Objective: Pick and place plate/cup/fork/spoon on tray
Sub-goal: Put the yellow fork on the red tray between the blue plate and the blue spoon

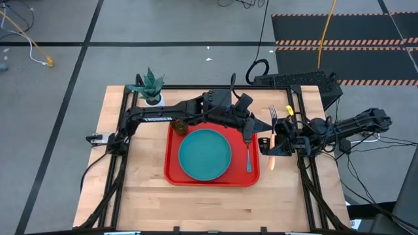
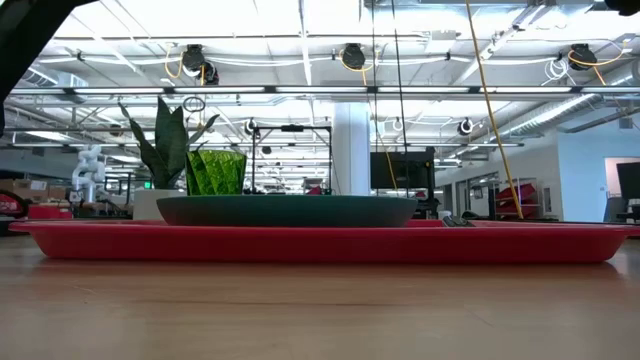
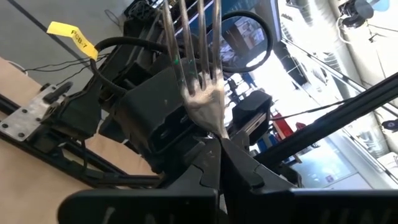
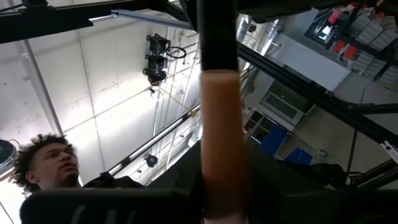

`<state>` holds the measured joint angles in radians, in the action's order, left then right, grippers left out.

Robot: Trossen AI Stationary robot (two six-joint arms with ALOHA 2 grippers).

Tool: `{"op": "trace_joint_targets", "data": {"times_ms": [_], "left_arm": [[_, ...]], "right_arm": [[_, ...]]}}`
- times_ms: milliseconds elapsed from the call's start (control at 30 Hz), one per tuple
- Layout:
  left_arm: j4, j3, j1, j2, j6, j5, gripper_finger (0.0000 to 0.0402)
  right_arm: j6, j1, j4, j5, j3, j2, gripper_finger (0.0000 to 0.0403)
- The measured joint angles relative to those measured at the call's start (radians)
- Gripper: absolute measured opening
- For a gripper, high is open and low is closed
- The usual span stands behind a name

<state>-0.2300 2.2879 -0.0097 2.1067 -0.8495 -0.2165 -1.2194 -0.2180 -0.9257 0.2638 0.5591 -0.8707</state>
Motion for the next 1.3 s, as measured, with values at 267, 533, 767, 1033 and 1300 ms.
{"op": "trace_joint_targets", "data": {"times_ms": [267, 533, 767, 1033, 1300], "left_arm": [[0.001, 0.000, 0.000, 0.000, -0.002, -0.001, 0.0001], [-0.004, 0.000, 0.000, 0.000, -0.003, -0.002, 0.0001], [-0.038, 0.000, 0.000, 0.000, 0.001, -0.004, 0.0001], [-0.069, 0.000, 0.011, 0.000, 0.006, -0.003, 0.0007], [-0.067, 0.000, 0.022, 0.000, 0.005, -0.010, 0.0012]], "right_arm": [[0.001, 0.000, -0.003, 0.000, 0.000, 0.000, 0.0081], [0.012, 0.000, -0.004, 0.000, 0.000, 0.000, 0.0076], [0.033, 0.000, -0.004, 0.027, 0.000, 0.000, 0.0036], [0.035, 0.000, 0.062, 0.032, 0.000, 0.000, 0.0001], [0.007, 0.000, 0.142, 0.033, 0.000, 0.001, 0.0001]]}}
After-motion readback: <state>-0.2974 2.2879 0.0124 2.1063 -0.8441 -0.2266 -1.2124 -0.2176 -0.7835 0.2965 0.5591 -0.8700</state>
